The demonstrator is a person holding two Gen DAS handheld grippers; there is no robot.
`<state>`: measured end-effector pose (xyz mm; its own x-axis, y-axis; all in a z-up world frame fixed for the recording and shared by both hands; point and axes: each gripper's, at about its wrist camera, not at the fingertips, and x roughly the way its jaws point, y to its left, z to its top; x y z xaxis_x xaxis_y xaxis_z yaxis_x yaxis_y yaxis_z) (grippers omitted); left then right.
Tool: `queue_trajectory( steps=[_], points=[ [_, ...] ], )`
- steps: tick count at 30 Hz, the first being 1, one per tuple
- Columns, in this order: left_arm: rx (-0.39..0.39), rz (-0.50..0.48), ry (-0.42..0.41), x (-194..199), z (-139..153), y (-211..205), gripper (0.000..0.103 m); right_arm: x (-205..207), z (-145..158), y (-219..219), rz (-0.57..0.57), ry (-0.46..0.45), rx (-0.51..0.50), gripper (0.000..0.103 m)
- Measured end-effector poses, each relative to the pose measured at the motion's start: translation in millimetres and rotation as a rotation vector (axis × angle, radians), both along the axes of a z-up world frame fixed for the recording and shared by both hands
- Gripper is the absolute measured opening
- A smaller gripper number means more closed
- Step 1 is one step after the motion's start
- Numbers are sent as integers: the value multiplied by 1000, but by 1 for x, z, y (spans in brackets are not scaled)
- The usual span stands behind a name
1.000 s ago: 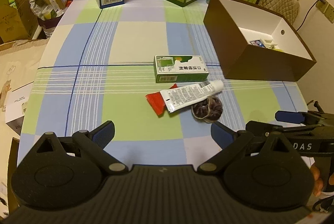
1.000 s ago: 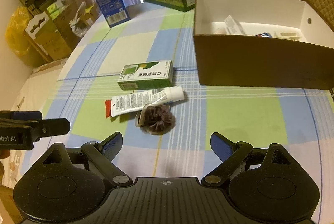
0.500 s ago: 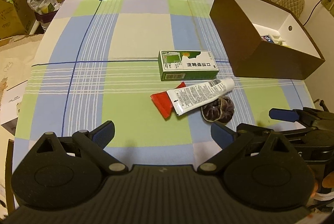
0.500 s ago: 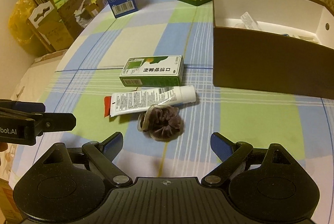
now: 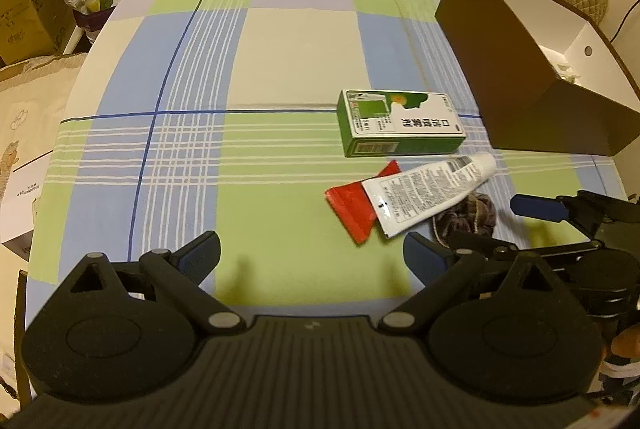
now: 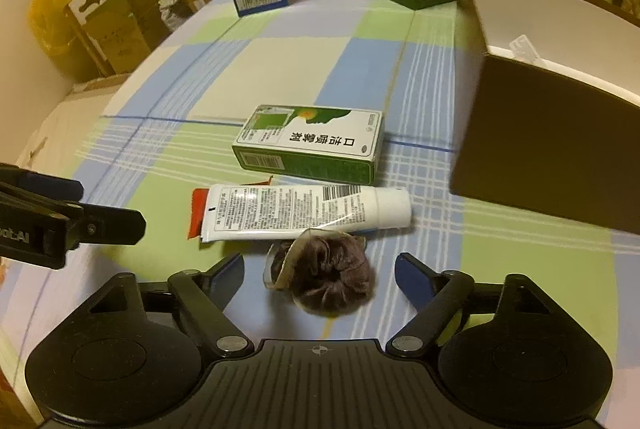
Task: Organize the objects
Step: 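Move both tools toward the brown scrunchie and white toothpaste tube, then grasp the brown scrunchie with the right tool while the left tool grasps the toothpaste tube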
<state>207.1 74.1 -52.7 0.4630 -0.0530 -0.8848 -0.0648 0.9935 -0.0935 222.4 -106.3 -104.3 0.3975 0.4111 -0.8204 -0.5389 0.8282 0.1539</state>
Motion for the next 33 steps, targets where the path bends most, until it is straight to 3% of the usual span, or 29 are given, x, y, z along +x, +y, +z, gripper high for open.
queue_trajectory(
  steps=[5,10,15,20,27,33],
  points=[
    [2,-2,6,6,-4,2,96,4,-9,7,29,7,-16,71],
    [5,-23,7,10,-6,-2,96,2,-14,7,50,2,-41,45],
    [10,-60,8,13,-8,-12,96,3,-11,-7,42,11,-44,30],
    [22,-129,-13,21,-8,-29,95,4,-5,-33,-36,22,-52,29],
    [44,-350,-73,42,-13,-69,91,9,9,-98,-237,19,-48,29],
    [72,-497,-69,65,-30,-98,84,6,20,-154,-393,16,-51,29]
  ],
)
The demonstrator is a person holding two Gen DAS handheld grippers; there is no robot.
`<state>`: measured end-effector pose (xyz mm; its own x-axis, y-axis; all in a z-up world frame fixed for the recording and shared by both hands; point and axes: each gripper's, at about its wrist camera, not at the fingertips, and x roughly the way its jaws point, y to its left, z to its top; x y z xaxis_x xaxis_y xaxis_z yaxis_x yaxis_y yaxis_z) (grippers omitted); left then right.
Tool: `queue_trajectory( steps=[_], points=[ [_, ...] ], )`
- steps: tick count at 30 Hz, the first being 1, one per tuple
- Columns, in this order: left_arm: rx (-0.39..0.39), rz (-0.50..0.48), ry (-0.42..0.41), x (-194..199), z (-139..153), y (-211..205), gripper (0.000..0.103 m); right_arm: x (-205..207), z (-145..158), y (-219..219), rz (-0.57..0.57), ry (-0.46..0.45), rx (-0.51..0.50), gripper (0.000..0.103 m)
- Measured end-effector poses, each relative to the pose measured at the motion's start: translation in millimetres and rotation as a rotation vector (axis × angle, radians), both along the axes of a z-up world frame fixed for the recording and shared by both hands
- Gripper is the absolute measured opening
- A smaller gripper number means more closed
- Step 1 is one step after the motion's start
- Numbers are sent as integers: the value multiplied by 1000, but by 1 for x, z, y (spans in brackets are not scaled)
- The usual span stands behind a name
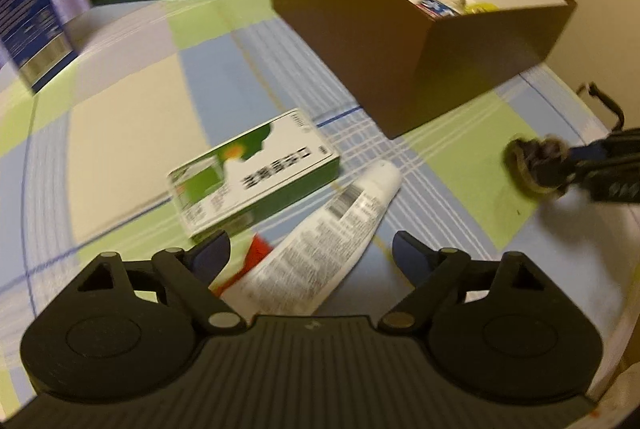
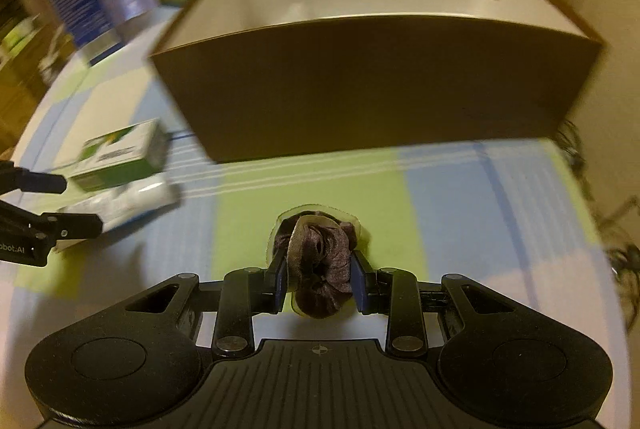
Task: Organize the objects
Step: 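Grasp the brown scrunchie with the right tool while the left tool grasps the toothpaste tube, then carry the scrunchie and toothpaste tube with both tools over the brown box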
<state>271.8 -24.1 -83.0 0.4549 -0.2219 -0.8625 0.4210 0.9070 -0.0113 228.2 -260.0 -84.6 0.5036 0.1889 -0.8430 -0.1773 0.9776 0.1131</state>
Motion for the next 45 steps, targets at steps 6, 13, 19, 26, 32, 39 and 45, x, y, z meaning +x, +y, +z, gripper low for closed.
queue_trajectory(
  steps=[6,13,19,26,32,39,45],
  points=[
    [36,-80,10,11,-12,-22,74,-6,2,-40,-101,17,1,29],
    [98,-125,39,13,-25,-38,46,-7,3,-56,-119,23,15,29],
    [55,-64,104,8,-23,-55,34,-6,2,-60,-106,28,25,29],
    [17,35,122,-4,-22,-82,34,-3,2,-68,-86,29,32,29],
    [62,64,129,-3,-22,-89,40,-1,-1,-77,-80,38,44,29],
    [76,83,127,-3,-21,-96,35,0,-2,-82,-64,40,55,29],
    [59,118,120,-10,-18,-95,34,2,-1,-86,-47,33,60,29]
  ],
)
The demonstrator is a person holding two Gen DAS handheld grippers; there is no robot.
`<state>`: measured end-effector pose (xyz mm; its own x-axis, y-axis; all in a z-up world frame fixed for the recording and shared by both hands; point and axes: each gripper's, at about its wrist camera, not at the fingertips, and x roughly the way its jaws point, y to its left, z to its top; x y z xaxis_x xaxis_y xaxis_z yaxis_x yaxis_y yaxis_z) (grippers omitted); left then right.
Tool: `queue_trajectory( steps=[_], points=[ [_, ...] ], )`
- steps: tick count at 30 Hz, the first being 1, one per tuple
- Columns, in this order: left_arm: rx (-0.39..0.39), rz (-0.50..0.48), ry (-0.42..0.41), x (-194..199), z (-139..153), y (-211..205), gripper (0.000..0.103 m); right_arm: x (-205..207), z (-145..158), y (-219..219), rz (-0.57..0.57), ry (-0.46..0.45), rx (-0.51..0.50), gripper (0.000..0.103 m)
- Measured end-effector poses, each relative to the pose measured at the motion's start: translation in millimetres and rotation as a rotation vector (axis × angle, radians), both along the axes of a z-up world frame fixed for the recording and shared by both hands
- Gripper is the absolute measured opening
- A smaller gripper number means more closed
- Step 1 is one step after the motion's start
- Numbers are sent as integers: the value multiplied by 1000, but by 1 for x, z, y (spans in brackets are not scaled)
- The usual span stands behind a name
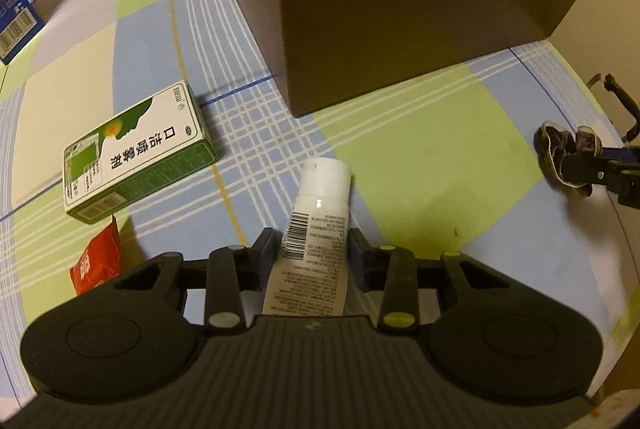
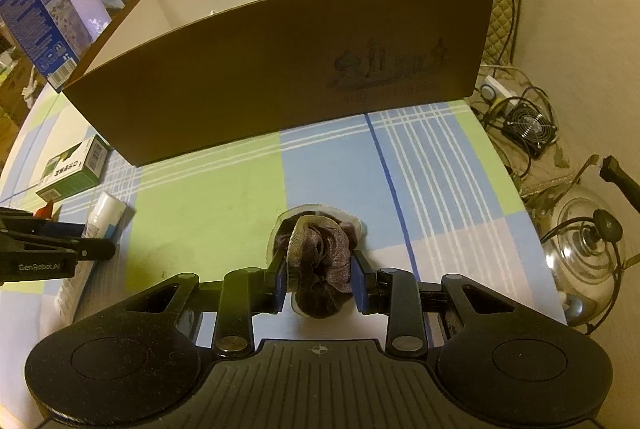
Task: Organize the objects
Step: 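Carry the scrunchie and toothpaste tube with both tools over the brown box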
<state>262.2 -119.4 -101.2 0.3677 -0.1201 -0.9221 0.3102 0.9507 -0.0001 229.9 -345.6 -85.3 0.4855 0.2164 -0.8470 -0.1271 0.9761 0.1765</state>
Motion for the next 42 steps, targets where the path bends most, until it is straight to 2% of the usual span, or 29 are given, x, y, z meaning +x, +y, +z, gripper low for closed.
queue_trajectory(
  steps=[10,22,32,42],
  points=[
    [-40,59,-63,-18,38,5,34,0,11,-4,46,-32,20,29],
    [-80,72,-152,-23,88,-7,34,4,45,-3,120,-108,63,29],
    [-110,51,-240,-6,125,-29,34,13,81,-7,176,-180,104,29],
    [-129,43,-324,27,154,-48,34,42,114,-17,217,-251,144,29]
  ],
)
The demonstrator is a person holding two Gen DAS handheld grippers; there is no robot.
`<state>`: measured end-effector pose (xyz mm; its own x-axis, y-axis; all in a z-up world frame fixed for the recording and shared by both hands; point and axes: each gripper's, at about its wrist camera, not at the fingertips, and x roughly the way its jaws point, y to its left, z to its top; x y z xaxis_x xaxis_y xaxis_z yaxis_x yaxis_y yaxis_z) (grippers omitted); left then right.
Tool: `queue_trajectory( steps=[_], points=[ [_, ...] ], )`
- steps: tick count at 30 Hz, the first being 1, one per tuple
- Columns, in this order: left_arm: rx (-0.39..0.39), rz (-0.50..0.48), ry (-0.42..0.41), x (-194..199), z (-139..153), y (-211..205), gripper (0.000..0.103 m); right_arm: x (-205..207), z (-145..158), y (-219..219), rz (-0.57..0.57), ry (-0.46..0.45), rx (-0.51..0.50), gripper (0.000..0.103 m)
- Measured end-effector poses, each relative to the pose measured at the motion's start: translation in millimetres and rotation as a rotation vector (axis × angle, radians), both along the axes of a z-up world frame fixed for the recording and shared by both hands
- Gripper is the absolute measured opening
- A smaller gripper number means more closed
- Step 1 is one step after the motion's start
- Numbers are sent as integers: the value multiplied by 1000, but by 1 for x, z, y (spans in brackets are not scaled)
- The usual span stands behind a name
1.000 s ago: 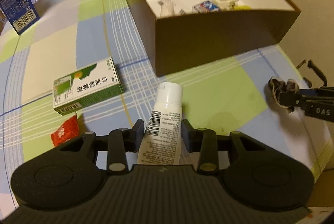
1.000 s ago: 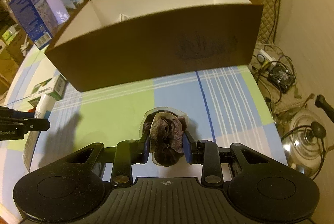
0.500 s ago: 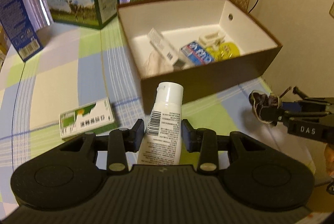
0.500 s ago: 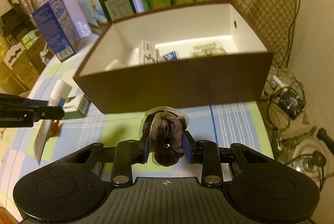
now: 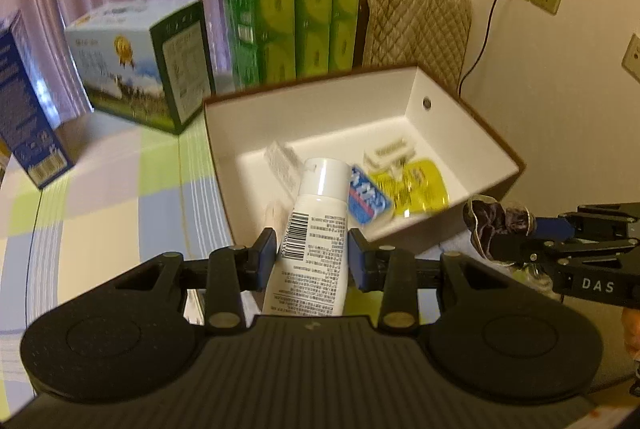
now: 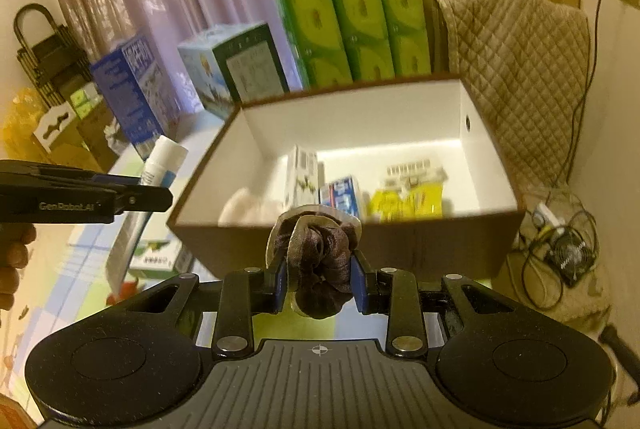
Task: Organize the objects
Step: 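Carry the scrunchie and toothpaste tube with both tools over the brown box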
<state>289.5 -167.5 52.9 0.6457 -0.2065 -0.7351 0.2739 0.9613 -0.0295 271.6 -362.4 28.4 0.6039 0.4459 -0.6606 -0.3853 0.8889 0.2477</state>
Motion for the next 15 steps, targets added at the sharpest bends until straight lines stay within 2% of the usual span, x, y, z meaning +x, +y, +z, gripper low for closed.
queue_trajectory(
  steps=[8,15],
  points=[
    [7,38,-25,43,7,-6,34,44,14,-6,-1,-65,-5,29],
    [21,114,11,90,-7,-6,34,83,10,0,11,-76,-32,29]
  ],
)
